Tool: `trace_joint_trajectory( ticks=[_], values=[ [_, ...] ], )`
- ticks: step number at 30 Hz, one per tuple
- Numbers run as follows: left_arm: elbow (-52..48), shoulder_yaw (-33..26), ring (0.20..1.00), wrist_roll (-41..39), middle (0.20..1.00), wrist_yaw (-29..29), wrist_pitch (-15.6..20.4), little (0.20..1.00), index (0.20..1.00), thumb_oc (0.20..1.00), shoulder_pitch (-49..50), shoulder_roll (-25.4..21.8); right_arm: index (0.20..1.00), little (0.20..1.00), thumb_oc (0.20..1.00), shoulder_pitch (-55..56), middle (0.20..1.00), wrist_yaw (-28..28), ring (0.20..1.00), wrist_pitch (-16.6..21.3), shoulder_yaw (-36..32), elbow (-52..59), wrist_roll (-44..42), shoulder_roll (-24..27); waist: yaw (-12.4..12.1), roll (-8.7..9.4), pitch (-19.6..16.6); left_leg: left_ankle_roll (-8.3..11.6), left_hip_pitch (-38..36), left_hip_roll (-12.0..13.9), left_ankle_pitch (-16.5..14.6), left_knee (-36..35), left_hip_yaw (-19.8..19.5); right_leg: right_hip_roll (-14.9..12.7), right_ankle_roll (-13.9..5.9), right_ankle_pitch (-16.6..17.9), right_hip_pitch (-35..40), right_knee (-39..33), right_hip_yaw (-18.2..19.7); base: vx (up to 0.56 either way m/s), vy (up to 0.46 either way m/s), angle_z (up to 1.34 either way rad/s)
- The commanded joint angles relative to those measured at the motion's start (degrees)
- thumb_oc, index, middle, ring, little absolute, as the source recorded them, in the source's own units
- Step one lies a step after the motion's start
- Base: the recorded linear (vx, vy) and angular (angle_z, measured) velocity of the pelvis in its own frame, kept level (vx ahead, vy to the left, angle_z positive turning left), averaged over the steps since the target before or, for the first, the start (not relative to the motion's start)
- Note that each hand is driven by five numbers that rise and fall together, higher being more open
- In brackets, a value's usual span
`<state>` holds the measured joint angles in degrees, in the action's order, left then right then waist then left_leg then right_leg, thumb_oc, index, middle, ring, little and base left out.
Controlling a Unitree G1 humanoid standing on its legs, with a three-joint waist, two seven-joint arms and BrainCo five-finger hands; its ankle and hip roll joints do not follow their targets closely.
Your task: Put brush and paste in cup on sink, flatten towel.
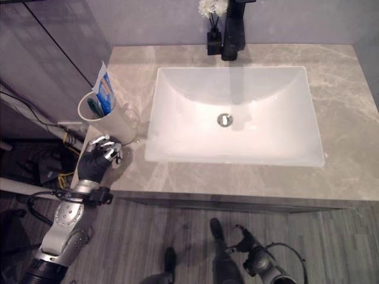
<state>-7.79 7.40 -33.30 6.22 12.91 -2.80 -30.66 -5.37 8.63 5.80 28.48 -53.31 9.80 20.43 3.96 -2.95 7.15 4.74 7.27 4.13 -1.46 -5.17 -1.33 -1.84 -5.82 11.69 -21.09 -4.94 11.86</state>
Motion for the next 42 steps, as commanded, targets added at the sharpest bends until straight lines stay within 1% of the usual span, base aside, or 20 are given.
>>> trace_joint_trajectory(
  ticks=[1, 11, 17, 25, 29, 32, 36, 39, 42],
  values=[
    [-0.43, -0.8, 0.2, 0.19, 0.2, 2.38, 1.83, 0.2, 0.2, 0.2, -2.83, -1.81, 1.0, 1.0, 1.0, -1.0, 1.0, 0.67, 1.0, -0.66, 1.82, 0.92, -0.1, -0.17, 0.36, 2.02, -0.57, 0.29, -3.45, 0.84, 1.11, 1.8, -0.8, -4.29, -4.44, -0.73, -1.2, -0.06, 1.84, 0.0, 0.001, -0.03],
    [-0.48, -0.96, 0.2, 0.1, 0.2, 4.03, 2.03, 0.2, 0.2, 0.2, -6.84, -2.81, 1.0, 1.0, 1.0, -0.2, 1.0, 0.71, 1.0, -0.85, 0.48, 0.84, -0.35, 1.5, 0.82, 1.76, -0.66, 0.57, -4.13, 0.99, 1.29, 1.18, -0.29, -4.01, -4.52, -0.6, -1.71, -0.06, 2.39, 0.0, 0.0, 0.0],
    [0.07, -1.04, 0.2, 0.1, 0.2, 5.26, 2.37, 0.2, 0.2, 0.2, -9.11, -2.52, 1.0, 1.0, 1.0, 0.15, 1.0, 0.47, 1.0, -0.64, 0.33, 1.71, -0.76, 1.89, 1.29, 1.69, -0.81, 0.79, -4.13, 1.15, 1.53, 0.94, -0.03, -3.77, -4.51, -0.48, -2.2, -0.06, 2.53, 0.0, 0.0, 0.0],
    [3.26, -0.49, 0.2, -0.31, 0.2, 6.82, 2.83, 0.2, 0.2, 0.2, -12.73, -2.56, 1.0, 1.0, 1.0, 0.79, 1.0, 0.28, 1.0, -0.7, 0.62, 0.95, 0.06, 2.6, 1.87, 1.84, -0.6, 1.02, -4.1, 1.41, 1.88, 0.74, 0.16, -3.53, -4.51, -0.41, -2.75, -0.06, 2.7, 0.0, -0.004, -0.03],
    [2.22, -0.97, 0.2, -0.23, 0.2, 5.88, 2.54, 0.2, 0.2, 0.2, -11.01, -2.6, 1.0, 1.0, 1.0, 0.64, 1.0, 0.38, 1.0, -0.59, 0.33, 0.91, 0.09, 2.58, 1.72, 2.03, -0.53, 0.99, -4.25, 1.45, 1.79, 0.69, 0.33, -3.38, -4.55, -0.41, -2.7, -0.06, 2.74, 0.0, -0.005, -0.06],
    [-0.76, -2.4, 0.2, -0.78, 0.2, 4.01, 2.07, 0.2, 0.2, 0.2, -6.22, -2.83, 1.0, 1.0, 1.0, 0.3, 1.0, 0.4, 1.0, -0.55, 0.1, 0.94, 0.22, 2.49, 1.17, 2.33, -0.45, 0.9, -4.61, 1.53, 1.51, 0.81, 0.59, -3.32, -4.65, -0.52, -2.36, -0.06, 2.59, 0.01, 0.003, -0.03],
    [-3.27, -6.29, 0.2, -0.97, 0.2, 2.57, 1.97, 0.2, 0.2, 0.2, 0.44, -4.04, 1.0, 1.0, 1.0, 0.22, 1.0, 0.16, 1.0, -0.64, -0.27, 0.36, 0.77, 2.11, -0.03, 2.62, -0.33, 0.76, -5.22, 1.39, 1.2, 0.43, 0.57, -3.73, -4.87, -0.49, -1.93, -0.06, 1.46, 0.0, 0.003, 0.01],
    [-2.82, -8.4, 0.2, -1.04, 0.2, 2.8, 2.15, 0.2, 0.2, 0.2, 1.8, -4.94, 1.0, 1.0, 1.0, -0.28, 1.0, -0.03, 1.0, -0.66, 0.04, -0.16, 1.17, 1.94, -0.54, 2.55, 0.01, 0.76, -5.19, 1.29, 0.91, 0.32, 0.44, -4.13, -4.96, -0.33, -2.0, -0.06, 0.92, -0.02, 0.019, 0.08],
    [-1.73, -9.18, 0.2, -0.25, 0.2, 3.44, 2.36, 0.2, 0.2, 0.2, 1.2, -5.47, 1.0, 1.0, 1.0, -0.41, 1.0, -0.51, 1.0, -0.66, 0.53, 0.14, 1.58, 1.9, -0.59, 2.58, 0.06, 0.84, -5.24, 1.32, 0.72, 0.27, 0.59, -4.21, -5.03, -0.27, -2.1, -0.06, 0.56, 0.0, 0.005, 0.01]
  ],
)
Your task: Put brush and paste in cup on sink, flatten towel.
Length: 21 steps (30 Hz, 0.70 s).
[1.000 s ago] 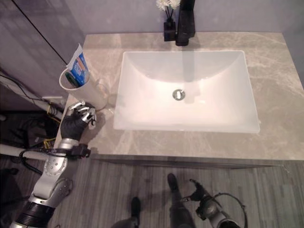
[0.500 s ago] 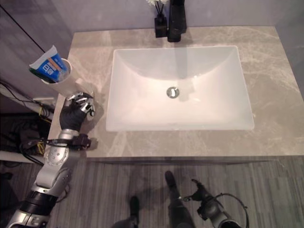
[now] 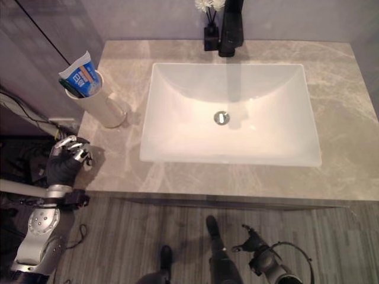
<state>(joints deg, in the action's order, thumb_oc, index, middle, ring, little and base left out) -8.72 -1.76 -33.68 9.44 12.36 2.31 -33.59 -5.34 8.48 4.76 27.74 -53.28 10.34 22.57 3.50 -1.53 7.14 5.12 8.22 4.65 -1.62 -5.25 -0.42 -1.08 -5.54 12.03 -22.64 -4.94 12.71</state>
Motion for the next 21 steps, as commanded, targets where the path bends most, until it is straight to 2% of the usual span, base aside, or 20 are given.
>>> trace_joint_trajectory(
  ticks=[1, 10, 13, 21],
  values=[
    [-0.41, 0.07, 0.2, 0.15, 0.2, 0.46, 3.09, 0.2, 0.2, 0.2, -4.51, -2.46, 1.0, 1.0, 1.0, -0.59, 1.0, -0.33, 1.0, 0.4, 1.56, 0.25, 1.32, -0.22, 0.0, 1.13, 0.08, 0.51, -6.21, 0.82, 0.87, 0.35, -0.19, -4.91, -5.34, -0.56, -0.66, -0.06, -0.31, 0.0, 0.0, 0.0],
    [2.31, 3.84, 0.2, 1.77, 0.2, 1.07, 2.78, 0.2, 0.2, 0.2, -10.6, -2.08, 1.0, 1.0, 1.0, -0.02, 1.0, -0.99, 1.0, 0.45, 4.28, 4.06, 5.31, 1.59, 1.52, 1.14, -0.96, 1.13, -6.76, 1.25, 0.74, 0.25, 1.36, -4.12, -5.43, -0.39, -1.57, -0.06, 0.45, 0.01, -0.007, -0.08],
    [4.0, 4.57, 0.2, 0.02, 0.2, 1.99, 3.23, 0.2, 0.2, 0.2, -12.44, -1.51, 1.0, 1.0, 1.0, 0.51, 1.0, -0.75, 1.0, 0.18, 4.36, 2.76, 6.4, 1.65, 1.88, 0.86, -1.28, 1.17, -6.57, 1.19, 0.77, 0.25, 1.64, -4.08, -5.4, -0.26, -2.05, -0.06, 0.74, 0.01, 0.0, -0.09],
    [1.37, 3.31, 0.2, -1.37, 0.2, 0.29, 3.33, 0.2, 0.2, 0.2, -8.98, -2.02, 1.0, 1.0, 1.0, 0.08, 1.0, -0.05, 1.0, 0.09, 3.77, 1.39, 6.27, 1.4, 1.42, 0.64, -1.45, 0.96, -6.75, 1.0, 0.48, 0.25, 1.54, -4.17, -5.39, -0.31, -1.84, -0.06, 0.71, 0.0, -0.001, -0.01]
  ],
)
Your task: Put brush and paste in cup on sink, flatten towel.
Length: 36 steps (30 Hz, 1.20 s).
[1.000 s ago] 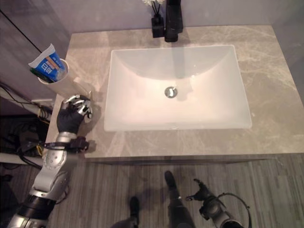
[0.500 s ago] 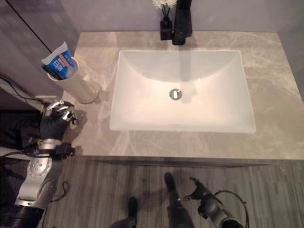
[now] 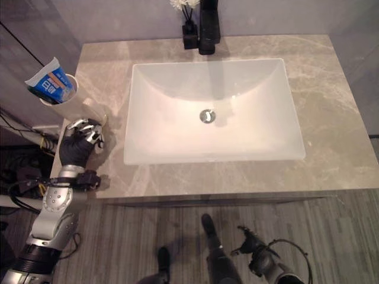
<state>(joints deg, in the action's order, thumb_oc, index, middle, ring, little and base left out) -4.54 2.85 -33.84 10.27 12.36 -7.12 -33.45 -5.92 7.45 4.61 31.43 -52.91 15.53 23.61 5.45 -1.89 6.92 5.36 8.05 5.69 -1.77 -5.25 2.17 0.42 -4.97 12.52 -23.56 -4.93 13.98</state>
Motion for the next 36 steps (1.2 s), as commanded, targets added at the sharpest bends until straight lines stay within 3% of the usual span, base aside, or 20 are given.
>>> trace_joint_trajectory(
  ticks=[1, 10, 36],
  values=[
    [-3.03, -1.69, 0.2, -1.09, 0.2, -0.53, 3.34, 0.2, 0.2, 0.2, 1.21, -2.02, 1.0, 1.0, 1.0, 0.68, 1.0, 1.04, 1.0, 0.28, -0.03, 0.94, 1.13, 0.36, -0.69, 0.99, -1.25, 0.7, -6.59, -0.1, 0.62, 0.25, -1.16, -5.73, -5.95, -0.84, -0.82, -0.07, -0.61, 0.0, 0.0, 0.0],
    [-1.09, -4.96, 0.2, -0.12, 0.2, 0.5, 3.56, 0.2, 0.2, 0.2, 2.37, -3.48, 1.0, 1.0, 1.0, 0.78, 1.0, 0.9, 1.0, 0.59, -0.41, 1.11, 1.28, 0.59, -1.03, 0.76, -0.71, 0.67, -5.67, -0.29, 0.54, 0.25, -1.9, -6.54, -5.91, -0.7, -1.05, -0.07, -2.04, -0.01, -0.001, 0.01],
    [6.74, -0.63, 0.2, -0.81, 0.2, 3.89, 4.01, 0.2, 0.2, 0.2, -9.26, -5.27, 1.0, 1.0, 1.0, 0.58, 1.0, 0.76, 1.0, 0.52, 0.86, 1.76, 0.47, 0.89, 0.84, 1.39, -0.84, 1.35, -5.1, 0.45, 1.04, 0.25, -0.67, -5.62, -6.04, -0.24, -2.91, -0.07, -1.21, 0.0, 0.0, 0.0]
  ],
)
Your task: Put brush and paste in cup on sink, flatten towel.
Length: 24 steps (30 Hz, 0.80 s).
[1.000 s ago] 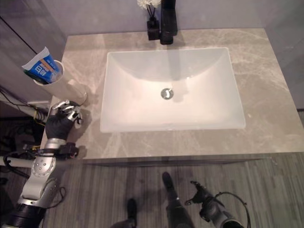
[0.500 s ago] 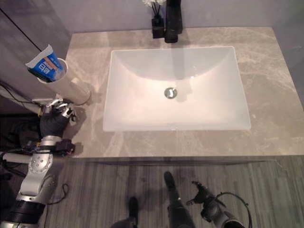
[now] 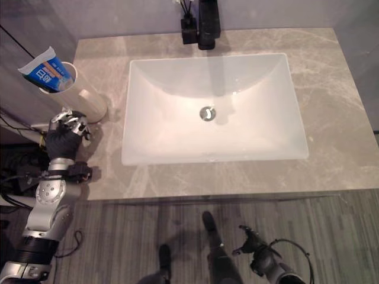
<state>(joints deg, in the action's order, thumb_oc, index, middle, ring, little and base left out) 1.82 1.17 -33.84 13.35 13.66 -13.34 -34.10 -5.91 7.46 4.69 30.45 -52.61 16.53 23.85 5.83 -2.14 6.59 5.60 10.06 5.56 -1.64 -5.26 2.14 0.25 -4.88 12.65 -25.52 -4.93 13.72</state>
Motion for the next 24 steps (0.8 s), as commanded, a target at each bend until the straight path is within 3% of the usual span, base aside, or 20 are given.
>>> trace_joint_trajectory(
  ticks=[1, 24],
  values=[
    [0.63, 1.2, 0.2, -0.75, 0.2, 0.91, 2.73, 0.2, 0.2, 0.2, -3.32, -4.67, 1.0, 1.0, 1.0, 0.5, 1.0, 0.8, 1.0, 0.48, 1.98, 1.31, -0.55, 0.6, 0.51, 1.64, -0.5, 1.13, -7.07, 0.54, 0.91, 0.26, -0.58, -5.41, -6.12, -0.33, -1.07, -0.07, -0.9, 0.0, 0.0, 0.0],
    [11.72, 5.43, 0.2, -0.26, 0.2, 2.65, 2.09, 0.2, 0.2, 0.2, -13.36, -8.53, 1.0, 1.0, 1.0, -0.23, 1.0, 0.64, 1.0, 0.7, 3.39, 1.57, -1.15, 0.71, 2.1, 1.98, -0.31, 1.39, -6.76, 0.6, 0.51, 0.26, 0.37, -5.22, -6.27, 0.19, -2.27, -0.07, -0.27, 0.0, 0.002, -0.02]
  ],
)
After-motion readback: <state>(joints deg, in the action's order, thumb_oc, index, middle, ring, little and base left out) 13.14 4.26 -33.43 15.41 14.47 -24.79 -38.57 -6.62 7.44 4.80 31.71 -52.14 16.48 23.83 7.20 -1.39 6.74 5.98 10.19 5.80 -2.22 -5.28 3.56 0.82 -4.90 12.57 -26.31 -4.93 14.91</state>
